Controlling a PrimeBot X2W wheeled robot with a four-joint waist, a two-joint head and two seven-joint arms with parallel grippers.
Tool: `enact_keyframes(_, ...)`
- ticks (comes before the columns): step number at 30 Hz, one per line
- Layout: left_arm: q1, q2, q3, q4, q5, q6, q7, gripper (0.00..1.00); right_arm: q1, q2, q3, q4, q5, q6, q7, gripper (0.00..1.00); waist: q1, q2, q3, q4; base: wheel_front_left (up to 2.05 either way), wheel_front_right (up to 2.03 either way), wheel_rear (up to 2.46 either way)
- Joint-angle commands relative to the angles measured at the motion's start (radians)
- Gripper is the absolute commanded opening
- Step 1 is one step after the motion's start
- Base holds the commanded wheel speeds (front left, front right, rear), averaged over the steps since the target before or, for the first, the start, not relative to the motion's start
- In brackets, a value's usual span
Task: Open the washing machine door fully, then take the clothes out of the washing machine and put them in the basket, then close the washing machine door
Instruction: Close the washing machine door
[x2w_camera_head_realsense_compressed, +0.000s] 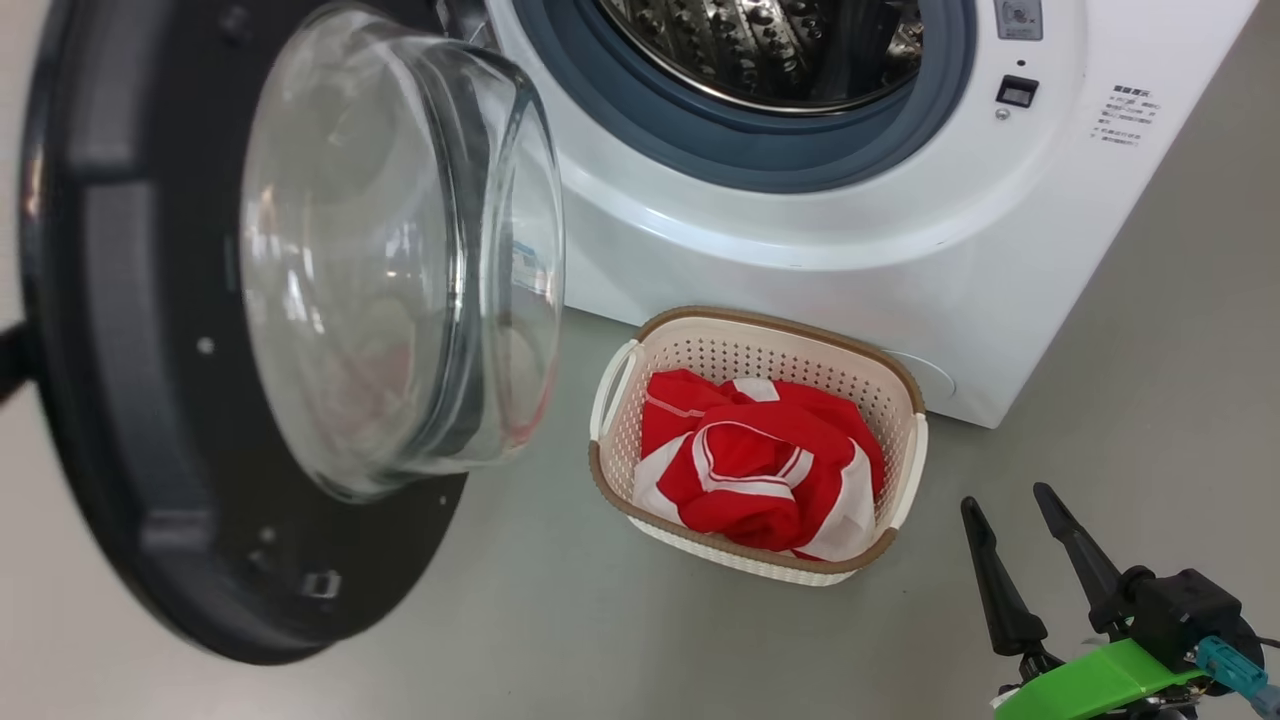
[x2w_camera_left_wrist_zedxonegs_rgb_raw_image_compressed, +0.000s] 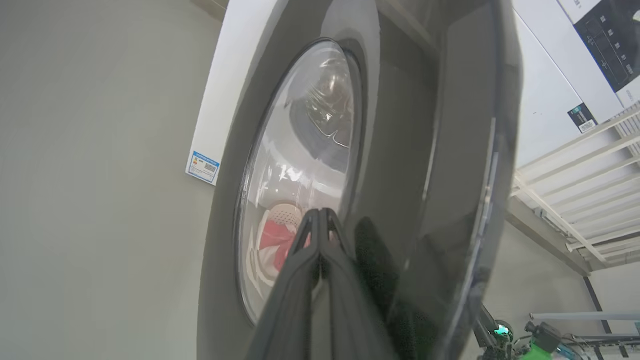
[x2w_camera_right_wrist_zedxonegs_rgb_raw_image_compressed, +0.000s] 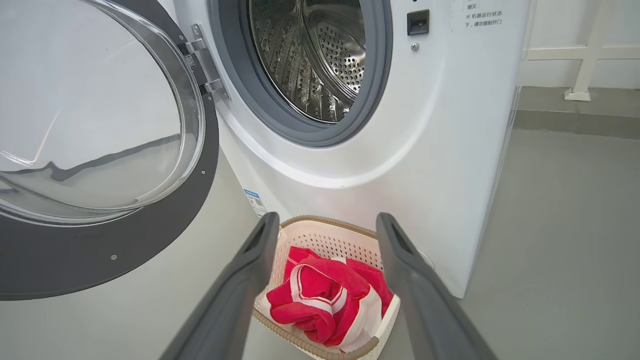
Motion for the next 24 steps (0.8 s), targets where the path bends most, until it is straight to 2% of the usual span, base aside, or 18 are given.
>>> enact_keyframes(1,0.009,0.048,0.010,-0.074,-0.017,-0.007,-0.002,0.00,-0.011,-0.002,0.019,-0.021,0.002,0.008,-0.006,1.00,0.0000,0.0000,-0.004,-0.006,0.00,0.00,0.00)
enact_keyframes(16,0.038,0.032,-0.148,-0.282,-0.039,-0.007,-0.082,0.00,-0.004,0.002,0.016,-0.023,0.001,0.008,-0.006,1.00,0.0000,0.0000,-0.017,-0.035,0.00,0.00,0.00)
enact_keyframes(24,0.040,0.051,-0.194,-0.292,-0.026,-0.007,-0.154,0.00,0.003,0.008,0.015,-0.021,0.001,0.008,-0.006,1.00,0.0000,0.0000,-0.028,-0.048,0.00,0.00,0.00)
